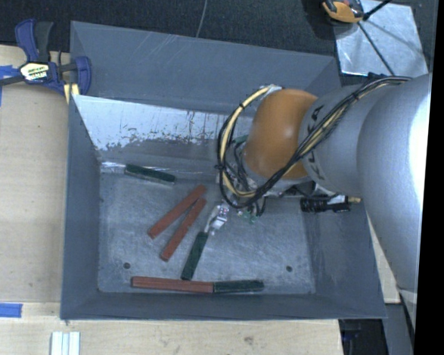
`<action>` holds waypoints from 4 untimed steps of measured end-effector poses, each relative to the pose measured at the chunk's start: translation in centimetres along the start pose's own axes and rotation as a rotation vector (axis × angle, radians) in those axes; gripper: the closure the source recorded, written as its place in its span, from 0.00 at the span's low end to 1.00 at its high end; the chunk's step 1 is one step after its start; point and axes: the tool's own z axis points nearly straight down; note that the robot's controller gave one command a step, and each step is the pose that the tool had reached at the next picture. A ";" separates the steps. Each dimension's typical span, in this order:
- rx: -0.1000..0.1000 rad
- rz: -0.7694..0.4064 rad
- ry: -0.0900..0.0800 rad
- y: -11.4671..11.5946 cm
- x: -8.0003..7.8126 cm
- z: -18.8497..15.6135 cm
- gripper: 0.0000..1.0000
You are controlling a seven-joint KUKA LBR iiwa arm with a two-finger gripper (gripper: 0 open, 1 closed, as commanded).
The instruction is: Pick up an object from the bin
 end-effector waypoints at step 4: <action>-0.002 -0.605 0.023 3.7 5.0 -16.0 1.00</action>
Offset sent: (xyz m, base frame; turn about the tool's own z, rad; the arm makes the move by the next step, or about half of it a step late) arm -0.0314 0.0620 0.0154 -0.6029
